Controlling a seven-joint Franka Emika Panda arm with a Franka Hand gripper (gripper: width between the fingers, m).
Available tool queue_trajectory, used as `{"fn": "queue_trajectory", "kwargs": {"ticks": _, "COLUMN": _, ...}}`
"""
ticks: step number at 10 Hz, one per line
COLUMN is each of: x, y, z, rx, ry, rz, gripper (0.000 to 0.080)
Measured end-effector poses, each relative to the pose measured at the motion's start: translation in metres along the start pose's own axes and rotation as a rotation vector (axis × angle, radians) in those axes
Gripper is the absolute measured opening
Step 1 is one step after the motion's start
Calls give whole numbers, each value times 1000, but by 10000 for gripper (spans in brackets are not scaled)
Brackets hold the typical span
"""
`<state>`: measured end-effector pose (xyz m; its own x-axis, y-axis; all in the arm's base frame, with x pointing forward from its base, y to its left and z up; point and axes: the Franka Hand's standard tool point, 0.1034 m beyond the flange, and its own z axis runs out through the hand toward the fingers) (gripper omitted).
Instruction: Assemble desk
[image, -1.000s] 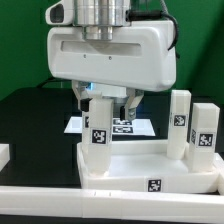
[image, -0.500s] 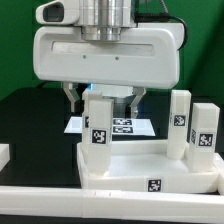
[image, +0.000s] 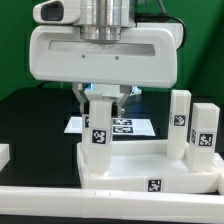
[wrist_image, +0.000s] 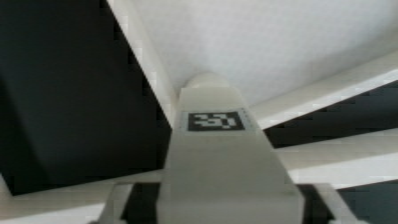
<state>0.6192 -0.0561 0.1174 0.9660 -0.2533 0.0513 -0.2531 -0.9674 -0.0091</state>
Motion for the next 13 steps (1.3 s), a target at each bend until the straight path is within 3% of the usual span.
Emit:
{"fn": "queue_trajectory", "kwargs": {"ticks": 4, "x": 0, "y": 0, "z": 0, "rx": 1, "ry": 0, "rz": 116, "gripper": 288}}
{"fn": "queue_trajectory", "kwargs": {"ticks": 7, "x": 0, "y": 2, "z": 0, "rx": 28, "ry": -5, "rz": 415, "gripper": 289}}
{"fn": "queue_trajectory", "kwargs": {"ticks": 13, "x": 1, "y": 3, "z": 1, "rx": 45, "ry": -20, "rz": 999, "gripper": 290}}
